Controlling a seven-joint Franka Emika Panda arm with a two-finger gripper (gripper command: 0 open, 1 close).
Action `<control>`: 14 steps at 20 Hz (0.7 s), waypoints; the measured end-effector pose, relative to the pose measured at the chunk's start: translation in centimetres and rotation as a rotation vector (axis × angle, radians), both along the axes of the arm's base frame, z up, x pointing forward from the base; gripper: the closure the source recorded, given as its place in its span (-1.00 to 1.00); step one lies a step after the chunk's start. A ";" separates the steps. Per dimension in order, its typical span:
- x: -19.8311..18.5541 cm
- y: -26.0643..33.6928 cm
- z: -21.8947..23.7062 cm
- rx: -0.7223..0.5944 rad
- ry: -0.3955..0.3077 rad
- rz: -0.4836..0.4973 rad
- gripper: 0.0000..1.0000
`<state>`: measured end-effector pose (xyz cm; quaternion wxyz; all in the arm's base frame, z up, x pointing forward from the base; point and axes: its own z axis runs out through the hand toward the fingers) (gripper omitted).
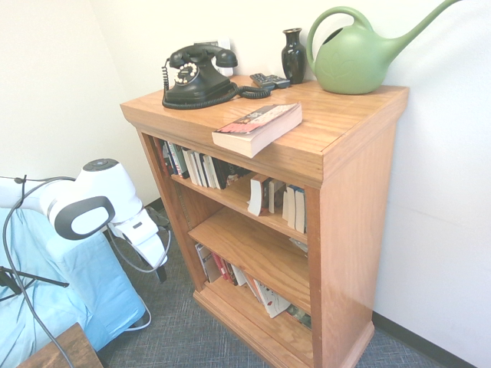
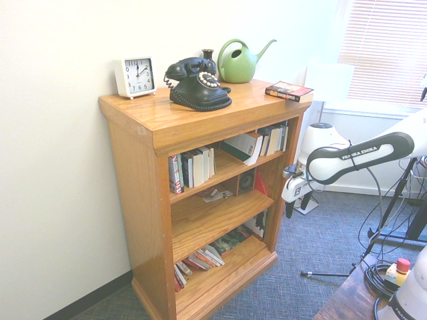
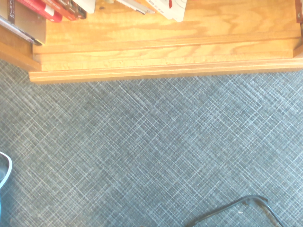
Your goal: Organize the shelf
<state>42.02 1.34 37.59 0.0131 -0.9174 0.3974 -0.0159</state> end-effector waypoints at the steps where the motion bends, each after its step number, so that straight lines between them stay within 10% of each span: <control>1: 0.0 0.0 0.0 -0.001 0.000 0.000 -1.00; 14: 1.3 -18.3 1.6 -0.619 -0.207 0.005 -1.00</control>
